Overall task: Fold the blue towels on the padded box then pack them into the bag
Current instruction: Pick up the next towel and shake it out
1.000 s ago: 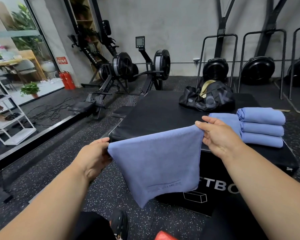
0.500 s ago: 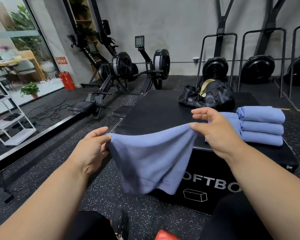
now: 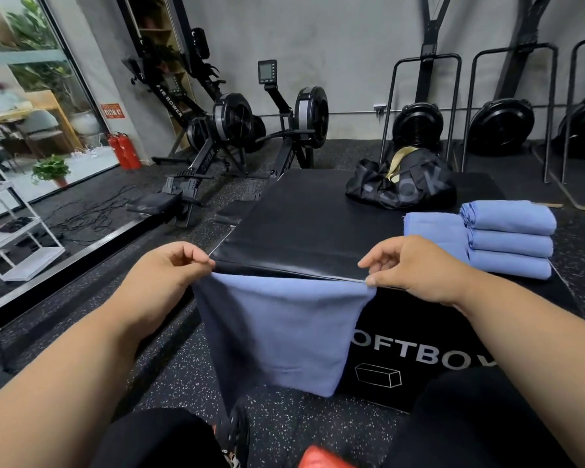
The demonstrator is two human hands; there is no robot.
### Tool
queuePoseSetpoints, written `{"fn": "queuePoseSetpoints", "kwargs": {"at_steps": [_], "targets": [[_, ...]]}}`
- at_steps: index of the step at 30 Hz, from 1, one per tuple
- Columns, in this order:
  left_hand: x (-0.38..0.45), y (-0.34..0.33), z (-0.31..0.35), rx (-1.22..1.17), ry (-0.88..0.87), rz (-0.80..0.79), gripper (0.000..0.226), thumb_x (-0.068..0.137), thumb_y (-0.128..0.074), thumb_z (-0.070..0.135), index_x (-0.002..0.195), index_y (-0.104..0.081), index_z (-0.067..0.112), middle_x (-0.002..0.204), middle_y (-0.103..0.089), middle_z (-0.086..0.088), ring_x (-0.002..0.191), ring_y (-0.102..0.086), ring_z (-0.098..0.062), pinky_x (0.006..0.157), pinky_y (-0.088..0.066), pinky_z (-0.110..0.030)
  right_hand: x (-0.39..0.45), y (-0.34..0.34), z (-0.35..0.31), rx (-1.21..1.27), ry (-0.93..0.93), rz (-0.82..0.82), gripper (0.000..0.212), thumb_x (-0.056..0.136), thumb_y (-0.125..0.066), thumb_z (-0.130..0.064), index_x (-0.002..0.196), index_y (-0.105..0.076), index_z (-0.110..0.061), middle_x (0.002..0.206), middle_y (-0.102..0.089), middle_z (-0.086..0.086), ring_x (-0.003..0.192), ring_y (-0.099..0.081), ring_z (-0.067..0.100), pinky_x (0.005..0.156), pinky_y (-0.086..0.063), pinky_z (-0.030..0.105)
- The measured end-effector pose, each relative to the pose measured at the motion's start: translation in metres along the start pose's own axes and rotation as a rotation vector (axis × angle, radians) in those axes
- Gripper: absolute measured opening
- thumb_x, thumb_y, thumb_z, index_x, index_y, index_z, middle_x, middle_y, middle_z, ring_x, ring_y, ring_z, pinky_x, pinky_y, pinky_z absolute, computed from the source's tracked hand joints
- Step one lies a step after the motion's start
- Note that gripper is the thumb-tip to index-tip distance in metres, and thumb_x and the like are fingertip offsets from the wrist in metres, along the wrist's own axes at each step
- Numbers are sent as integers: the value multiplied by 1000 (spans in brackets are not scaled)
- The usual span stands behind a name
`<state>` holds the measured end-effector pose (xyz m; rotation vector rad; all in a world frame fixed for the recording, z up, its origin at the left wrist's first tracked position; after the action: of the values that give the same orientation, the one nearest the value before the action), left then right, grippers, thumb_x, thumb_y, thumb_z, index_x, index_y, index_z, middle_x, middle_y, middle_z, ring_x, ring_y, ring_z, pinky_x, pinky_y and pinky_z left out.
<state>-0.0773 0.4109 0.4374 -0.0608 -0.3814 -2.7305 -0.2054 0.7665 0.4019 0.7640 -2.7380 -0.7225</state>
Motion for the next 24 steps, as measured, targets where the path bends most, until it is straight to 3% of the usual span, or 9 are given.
{"fn": "queuePoseSetpoints", "kwargs": {"at_steps": [3, 6, 9, 11, 16, 20, 24], "targets": [[0, -20, 8, -115, 18, -74, 28, 85, -76, -8, 82, -75, 19, 91, -75, -8, 82, -65, -13, 81, -47, -26, 2, -21, 5, -17, -46, -32, 25, 83, -86, -9, 100, -80, -27, 89, -78, 3, 73, -64, 7, 78, -52, 25], [4, -31, 19, -149, 31, -68, 29, 89, -66, -18, 95, -70, 10, 90, -78, -4, 83, -69, -12, 83, -53, -22, 0, -55, 2, -64, -36, -71, 33, 77, -93, -21, 103, -80, -37, 97, -75, -2, 78, -68, 5, 82, -55, 20], [8, -30, 25, -159, 57, -81, 33, 85, -71, -17, 101, -71, 11, 99, -79, -5, 89, -70, -14, 84, -52, -25, -1, -96, -5, -25, -34, -136, 39, 73, -95, -30, 106, -77, -40, 101, -72, -5, 81, -67, 3, 79, -55, 18], [8, -27, 32, -151, 56, -73, 36, 80, -75, -15, 104, -72, 12, 100, -79, -4, 88, -71, -11, 80, -54, -21, 0, -119, -12, 4, -20, -149, 47, 72, -95, -34, 113, -73, -39, 102, -70, -6, 77, -64, -1, 78, -53, 17], [3, -13, 47, -121, 5, -14, 43, 87, -63, -23, 111, -70, 11, 101, -78, -3, 89, -73, -8, 71, -55, -14, 6, -149, -31, 58, -6, -108, 56, 74, -92, -46, 123, -67, -41, 106, -68, -10, 83, -69, 3, 86, -57, 22], [-3, -12, 53, -124, -24, -11, 45, 87, -61, -25, 115, -69, 9, 104, -76, -8, 92, -72, -11, 73, -56, -16, 14, -151, -41, 106, -6, 22, 43, 75, -88, -49, 113, -69, -44, 103, -69, -14, 84, -67, 3, 88, -58, 27], [-6, -15, 58, -109, -50, -22, 44, 87, -61, -25, 113, -69, 10, 105, -78, -8, 94, -74, -12, 80, -58, -18, 14, -137, -41, -1, 3, 118, 7, 83, -70, -34, 90, -70, -34, 82, -72, -20, 73, -65, 2, 74, -57, 31]]}}
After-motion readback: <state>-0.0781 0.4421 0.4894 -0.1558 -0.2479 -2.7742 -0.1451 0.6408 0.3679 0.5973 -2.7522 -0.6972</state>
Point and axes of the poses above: each hand's wrist, its own x-axis towards the middle knuckle, its own y-axis out of the back of the hand, z = x × y, the point moved 9 cm from there along x, towards the middle knuckle
